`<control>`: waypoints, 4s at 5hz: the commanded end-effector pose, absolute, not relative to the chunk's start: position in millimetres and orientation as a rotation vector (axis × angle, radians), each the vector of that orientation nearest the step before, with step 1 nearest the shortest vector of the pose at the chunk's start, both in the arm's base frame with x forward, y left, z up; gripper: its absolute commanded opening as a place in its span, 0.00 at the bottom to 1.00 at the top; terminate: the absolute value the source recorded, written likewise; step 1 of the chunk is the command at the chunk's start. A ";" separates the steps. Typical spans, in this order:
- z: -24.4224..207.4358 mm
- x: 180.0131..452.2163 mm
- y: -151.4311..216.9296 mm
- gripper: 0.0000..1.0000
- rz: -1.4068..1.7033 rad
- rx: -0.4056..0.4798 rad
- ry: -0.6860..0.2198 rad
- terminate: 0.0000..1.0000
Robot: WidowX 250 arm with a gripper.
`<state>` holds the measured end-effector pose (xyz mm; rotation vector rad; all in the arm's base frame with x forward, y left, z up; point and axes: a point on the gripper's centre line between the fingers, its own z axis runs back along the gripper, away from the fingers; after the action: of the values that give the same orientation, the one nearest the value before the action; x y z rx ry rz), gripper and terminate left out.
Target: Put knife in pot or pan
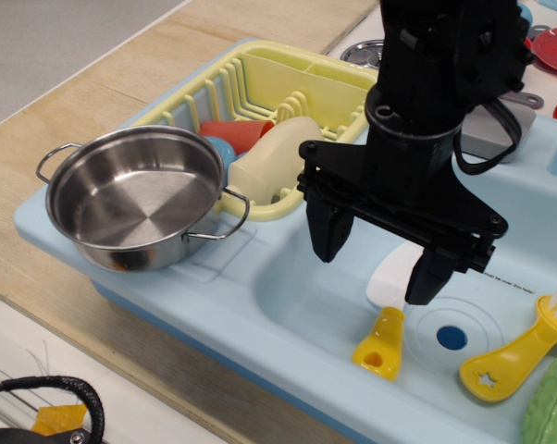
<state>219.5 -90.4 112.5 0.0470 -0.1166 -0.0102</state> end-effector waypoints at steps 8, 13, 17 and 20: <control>55.4 214.5 -101.4 0.00 0.153 -0.029 -0.146 0.00; 162.5 231.1 -79.0 0.00 0.222 0.109 -0.313 0.00; 186.8 209.2 -3.3 0.00 0.270 0.128 -0.376 0.00; 164.7 183.7 32.7 0.00 0.288 0.089 -0.385 0.00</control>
<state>181.6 36.5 159.5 0.0747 -0.3980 0.2504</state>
